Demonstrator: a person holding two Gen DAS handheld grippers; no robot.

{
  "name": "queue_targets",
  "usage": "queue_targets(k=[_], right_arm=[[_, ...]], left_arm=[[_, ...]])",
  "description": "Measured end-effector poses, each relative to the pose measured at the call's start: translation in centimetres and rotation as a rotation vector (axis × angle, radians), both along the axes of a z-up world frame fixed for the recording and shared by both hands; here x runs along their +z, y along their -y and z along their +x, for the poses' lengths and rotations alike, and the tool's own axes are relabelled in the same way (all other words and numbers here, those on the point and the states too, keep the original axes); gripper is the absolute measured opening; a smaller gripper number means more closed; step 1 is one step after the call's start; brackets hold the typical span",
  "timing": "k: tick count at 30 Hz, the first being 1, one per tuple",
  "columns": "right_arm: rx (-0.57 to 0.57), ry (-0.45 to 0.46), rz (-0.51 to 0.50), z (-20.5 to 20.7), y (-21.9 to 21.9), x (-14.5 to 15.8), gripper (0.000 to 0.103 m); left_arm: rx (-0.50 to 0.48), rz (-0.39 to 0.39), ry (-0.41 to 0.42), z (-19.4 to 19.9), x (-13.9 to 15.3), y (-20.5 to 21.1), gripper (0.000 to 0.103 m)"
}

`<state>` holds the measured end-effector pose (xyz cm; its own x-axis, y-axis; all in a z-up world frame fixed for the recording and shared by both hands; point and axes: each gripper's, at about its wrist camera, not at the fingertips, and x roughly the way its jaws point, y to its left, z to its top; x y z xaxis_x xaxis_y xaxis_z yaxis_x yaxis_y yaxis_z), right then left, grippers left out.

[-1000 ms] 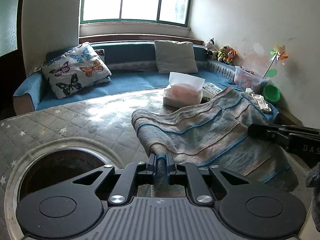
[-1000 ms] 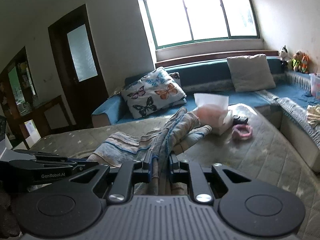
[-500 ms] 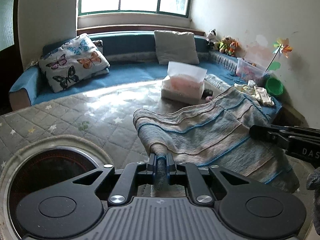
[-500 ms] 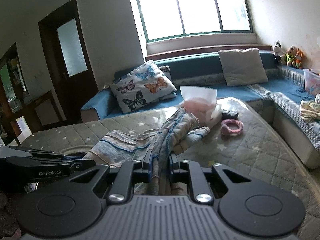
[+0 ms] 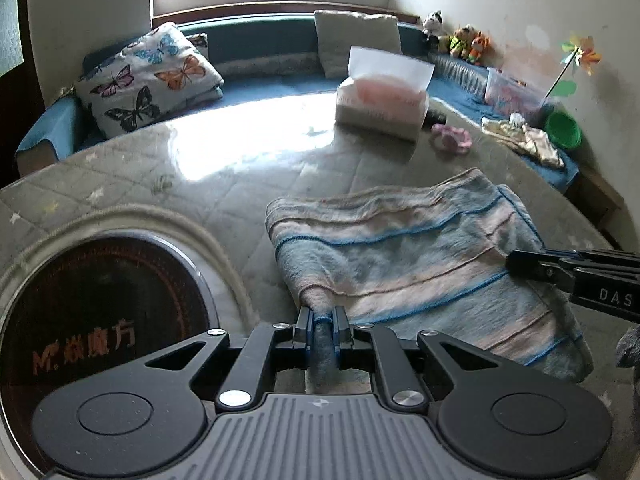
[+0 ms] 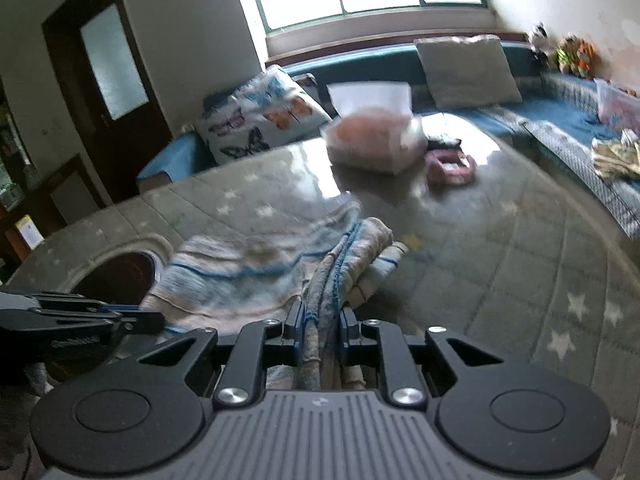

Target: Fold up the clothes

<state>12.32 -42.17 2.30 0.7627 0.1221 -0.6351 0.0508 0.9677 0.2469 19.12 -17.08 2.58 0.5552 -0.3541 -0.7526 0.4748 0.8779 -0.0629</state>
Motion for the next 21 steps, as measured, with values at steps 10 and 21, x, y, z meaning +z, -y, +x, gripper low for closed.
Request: queue_targets(k=[10, 21], right_arm=[[-0.046, 0.005, -0.048, -1.0, 1.2, 0.5, 0.030], [0.004, 0.018, -0.036, 2.4, 0.0, -0.2, 0.030]], left_arm=[[0.029, 0.022, 0.018, -0.4, 0.2, -0.7, 0.032], [0.055, 0.009, 0.022, 1.3, 0.6, -1.2, 0.045]])
